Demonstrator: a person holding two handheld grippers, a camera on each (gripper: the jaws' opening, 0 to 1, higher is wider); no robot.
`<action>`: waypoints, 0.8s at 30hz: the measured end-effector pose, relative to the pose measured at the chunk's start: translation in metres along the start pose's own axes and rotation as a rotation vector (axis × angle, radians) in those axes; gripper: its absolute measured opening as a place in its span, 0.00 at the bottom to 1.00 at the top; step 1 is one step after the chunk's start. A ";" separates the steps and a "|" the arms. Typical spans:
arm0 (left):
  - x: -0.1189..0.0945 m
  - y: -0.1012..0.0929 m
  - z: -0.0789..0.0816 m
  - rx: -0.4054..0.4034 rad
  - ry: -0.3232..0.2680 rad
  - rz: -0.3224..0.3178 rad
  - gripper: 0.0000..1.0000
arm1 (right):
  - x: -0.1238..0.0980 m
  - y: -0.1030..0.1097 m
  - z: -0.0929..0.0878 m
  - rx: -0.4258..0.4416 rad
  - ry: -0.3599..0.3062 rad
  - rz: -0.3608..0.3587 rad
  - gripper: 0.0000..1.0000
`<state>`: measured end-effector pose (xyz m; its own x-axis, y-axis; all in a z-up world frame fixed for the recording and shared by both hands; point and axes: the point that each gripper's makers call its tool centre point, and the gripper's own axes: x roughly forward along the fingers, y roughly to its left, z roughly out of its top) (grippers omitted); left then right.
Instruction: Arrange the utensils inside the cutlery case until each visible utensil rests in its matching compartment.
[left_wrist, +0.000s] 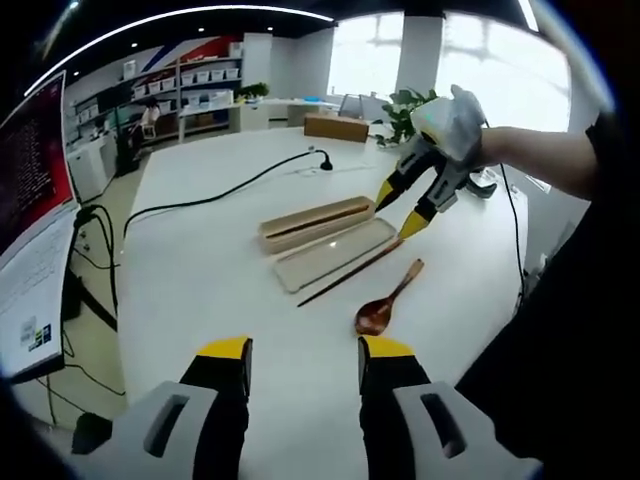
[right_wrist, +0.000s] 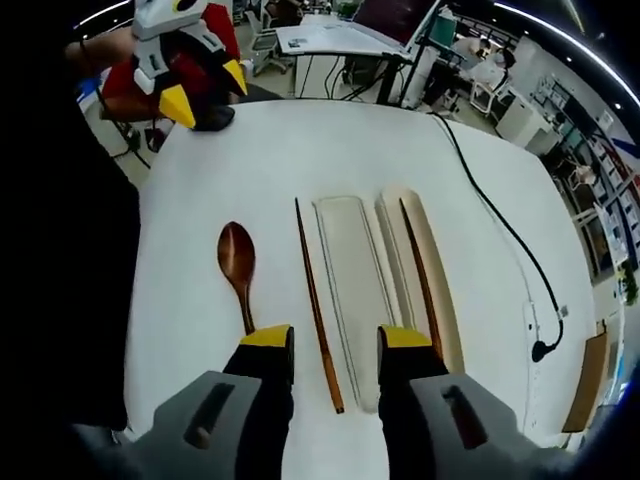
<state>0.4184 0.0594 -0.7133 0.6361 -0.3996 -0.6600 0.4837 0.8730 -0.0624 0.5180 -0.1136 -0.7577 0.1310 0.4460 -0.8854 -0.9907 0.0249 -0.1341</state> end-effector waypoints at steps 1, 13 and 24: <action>0.000 0.000 0.000 -0.001 0.000 0.001 0.43 | 0.002 0.002 0.000 -0.004 0.005 0.005 0.30; -0.004 -0.001 -0.005 -0.015 0.016 0.007 0.43 | 0.017 0.011 0.003 -0.053 0.042 0.032 0.29; -0.005 -0.001 -0.003 -0.009 0.040 -0.005 0.40 | 0.026 0.022 -0.010 -0.044 0.076 0.075 0.30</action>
<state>0.4129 0.0617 -0.7125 0.6095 -0.3923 -0.6890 0.4808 0.8738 -0.0722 0.5000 -0.1104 -0.7876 0.0612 0.3758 -0.9247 -0.9953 -0.0461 -0.0847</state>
